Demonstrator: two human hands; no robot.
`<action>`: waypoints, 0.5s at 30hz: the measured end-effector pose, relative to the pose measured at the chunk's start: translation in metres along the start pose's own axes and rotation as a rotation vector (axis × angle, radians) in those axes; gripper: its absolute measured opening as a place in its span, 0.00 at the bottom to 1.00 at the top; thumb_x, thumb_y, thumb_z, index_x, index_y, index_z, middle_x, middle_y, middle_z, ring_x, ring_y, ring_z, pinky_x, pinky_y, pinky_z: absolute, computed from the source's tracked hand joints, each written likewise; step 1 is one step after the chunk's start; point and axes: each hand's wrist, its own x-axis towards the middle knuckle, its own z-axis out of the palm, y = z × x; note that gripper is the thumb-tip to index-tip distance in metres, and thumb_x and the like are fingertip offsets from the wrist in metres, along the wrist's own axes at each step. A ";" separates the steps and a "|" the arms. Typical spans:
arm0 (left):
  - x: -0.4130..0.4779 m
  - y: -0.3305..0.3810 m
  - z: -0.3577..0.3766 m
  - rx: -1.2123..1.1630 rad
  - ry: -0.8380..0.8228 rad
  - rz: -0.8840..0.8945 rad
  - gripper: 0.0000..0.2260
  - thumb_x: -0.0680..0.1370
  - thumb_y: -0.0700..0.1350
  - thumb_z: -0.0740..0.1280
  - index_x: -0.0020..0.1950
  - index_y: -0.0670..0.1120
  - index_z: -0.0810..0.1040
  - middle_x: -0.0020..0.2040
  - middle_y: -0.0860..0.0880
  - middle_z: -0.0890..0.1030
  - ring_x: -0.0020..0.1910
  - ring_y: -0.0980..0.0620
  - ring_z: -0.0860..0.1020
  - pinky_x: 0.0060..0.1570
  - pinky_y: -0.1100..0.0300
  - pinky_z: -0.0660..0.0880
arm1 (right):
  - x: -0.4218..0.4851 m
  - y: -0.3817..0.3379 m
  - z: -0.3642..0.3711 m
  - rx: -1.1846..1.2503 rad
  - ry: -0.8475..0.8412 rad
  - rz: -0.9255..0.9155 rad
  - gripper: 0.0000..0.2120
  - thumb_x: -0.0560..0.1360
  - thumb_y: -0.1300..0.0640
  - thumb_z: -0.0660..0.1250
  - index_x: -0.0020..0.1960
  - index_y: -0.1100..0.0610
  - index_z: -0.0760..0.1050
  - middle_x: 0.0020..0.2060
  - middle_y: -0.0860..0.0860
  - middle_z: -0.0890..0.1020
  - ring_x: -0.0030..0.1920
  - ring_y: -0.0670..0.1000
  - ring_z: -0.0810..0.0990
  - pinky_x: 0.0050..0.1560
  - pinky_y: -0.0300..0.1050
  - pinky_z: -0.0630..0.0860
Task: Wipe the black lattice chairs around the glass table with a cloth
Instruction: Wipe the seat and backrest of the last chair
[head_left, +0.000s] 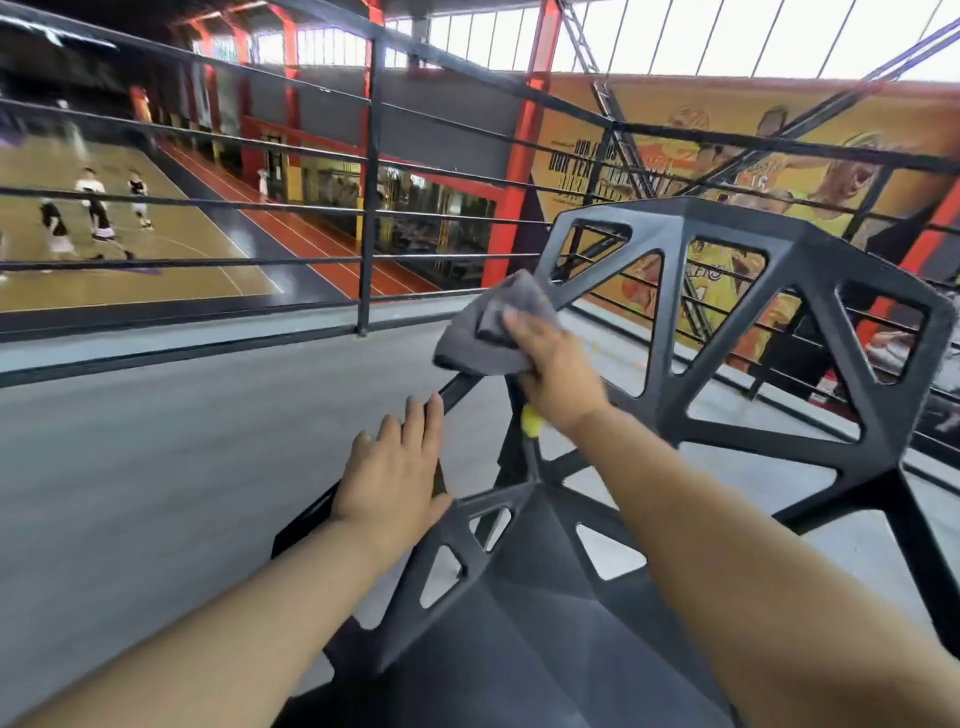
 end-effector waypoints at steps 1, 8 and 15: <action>0.000 -0.001 0.008 0.033 0.015 0.014 0.47 0.75 0.66 0.57 0.75 0.38 0.35 0.76 0.41 0.52 0.62 0.45 0.68 0.51 0.54 0.69 | -0.001 -0.007 0.018 0.004 -0.022 0.010 0.31 0.74 0.64 0.64 0.74 0.51 0.62 0.72 0.54 0.66 0.67 0.64 0.64 0.68 0.58 0.65; -0.001 -0.001 0.024 0.064 0.082 0.021 0.48 0.72 0.67 0.59 0.74 0.38 0.39 0.73 0.40 0.61 0.54 0.45 0.72 0.46 0.55 0.69 | -0.059 -0.004 0.056 0.035 0.070 0.102 0.31 0.67 0.68 0.69 0.68 0.53 0.72 0.63 0.56 0.75 0.56 0.65 0.74 0.38 0.53 0.79; -0.004 -0.006 0.023 0.037 0.065 0.022 0.47 0.68 0.68 0.65 0.76 0.40 0.56 0.68 0.39 0.69 0.46 0.45 0.73 0.40 0.55 0.69 | -0.115 0.001 0.056 -0.145 -0.113 0.154 0.21 0.63 0.60 0.64 0.55 0.50 0.81 0.46 0.52 0.79 0.42 0.62 0.78 0.25 0.50 0.76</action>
